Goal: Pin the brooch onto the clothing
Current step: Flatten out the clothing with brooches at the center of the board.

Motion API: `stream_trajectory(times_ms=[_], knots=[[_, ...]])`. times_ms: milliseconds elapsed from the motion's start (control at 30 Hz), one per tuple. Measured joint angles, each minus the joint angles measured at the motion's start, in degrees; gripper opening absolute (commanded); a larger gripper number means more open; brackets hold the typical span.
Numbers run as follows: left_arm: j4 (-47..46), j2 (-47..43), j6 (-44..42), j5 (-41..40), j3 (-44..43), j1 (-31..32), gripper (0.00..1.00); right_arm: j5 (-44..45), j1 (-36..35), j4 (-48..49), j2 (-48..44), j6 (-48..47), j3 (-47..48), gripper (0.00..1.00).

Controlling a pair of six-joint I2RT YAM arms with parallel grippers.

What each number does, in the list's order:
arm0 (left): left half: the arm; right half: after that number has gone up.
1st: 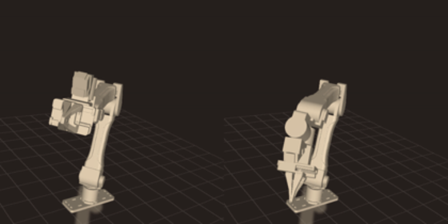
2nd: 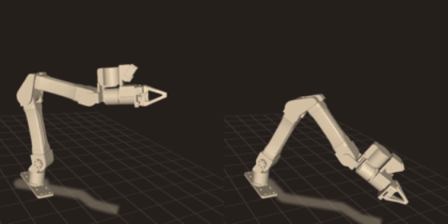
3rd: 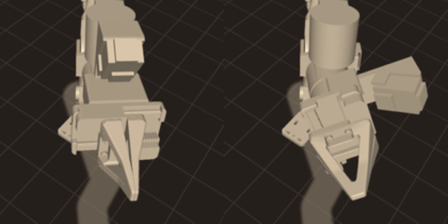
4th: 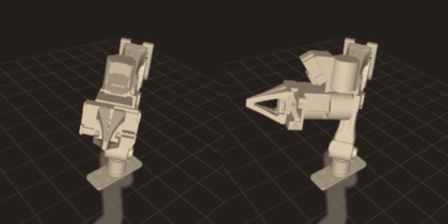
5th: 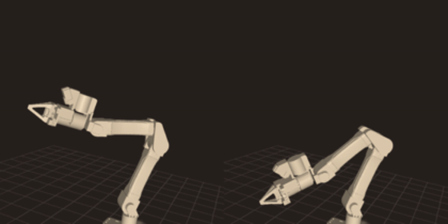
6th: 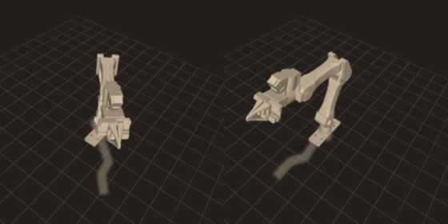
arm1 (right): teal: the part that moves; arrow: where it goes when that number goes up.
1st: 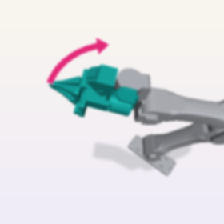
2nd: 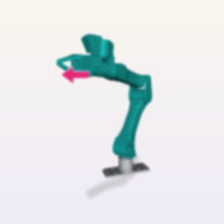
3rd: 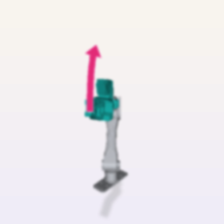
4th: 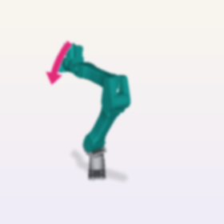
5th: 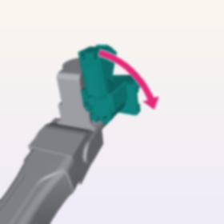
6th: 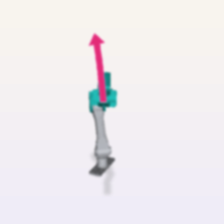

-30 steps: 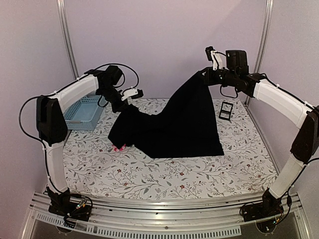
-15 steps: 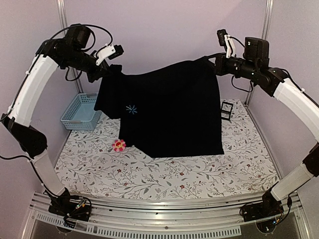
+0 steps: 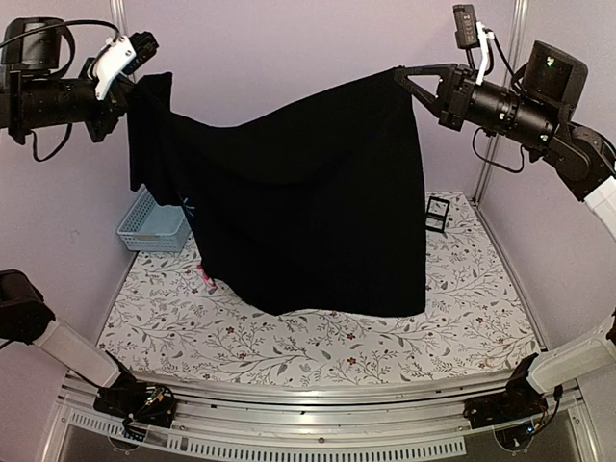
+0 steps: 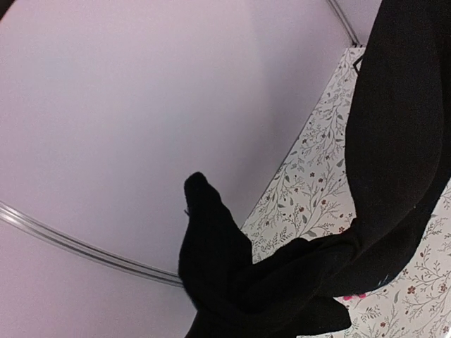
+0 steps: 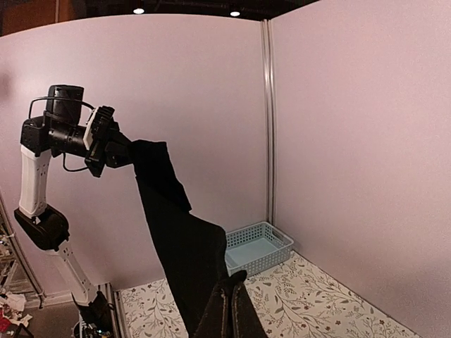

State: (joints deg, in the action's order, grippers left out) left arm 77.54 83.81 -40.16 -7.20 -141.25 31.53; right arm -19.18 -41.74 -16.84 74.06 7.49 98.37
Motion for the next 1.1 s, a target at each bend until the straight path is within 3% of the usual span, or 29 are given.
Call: stream_trajectory(times_ms=[233, 500, 700, 900, 1000, 1100], knots=[[0.2, -6.47, 1.75, -1.01, -5.25, 0.9, 0.0, 2.71, -9.49, 0.11, -1.68, -0.22, 3.65, 0.0], [0.07, -8.98, 4.5, -4.66, -6.19, 0.96, 0.0, 12.17, -9.84, -3.06, -0.42, 2.54, 3.76, 0.0], [-2.27, -4.0, 4.72, -8.28, 7.63, 0.98, 0.0, 12.61, 3.02, -2.47, 1.79, 8.17, -5.35, 0.0], [-11.15, 11.47, 3.13, -8.79, 19.06, -0.15, 0.0, 8.96, 16.04, 0.28, 10.64, 12.28, -18.88, 0.0], [-16.76, 20.81, 1.49, -8.96, 22.03, -1.09, 0.0, 6.29, 19.93, 1.88, 18.62, 13.18, -19.58, 0.0], [-20.41, 31.3, 0.46, -9.42, 19.63, -1.64, 0.0, 4.33, 23.1, 3.41, 26.58, 13.29, -17.44, 0.0]])
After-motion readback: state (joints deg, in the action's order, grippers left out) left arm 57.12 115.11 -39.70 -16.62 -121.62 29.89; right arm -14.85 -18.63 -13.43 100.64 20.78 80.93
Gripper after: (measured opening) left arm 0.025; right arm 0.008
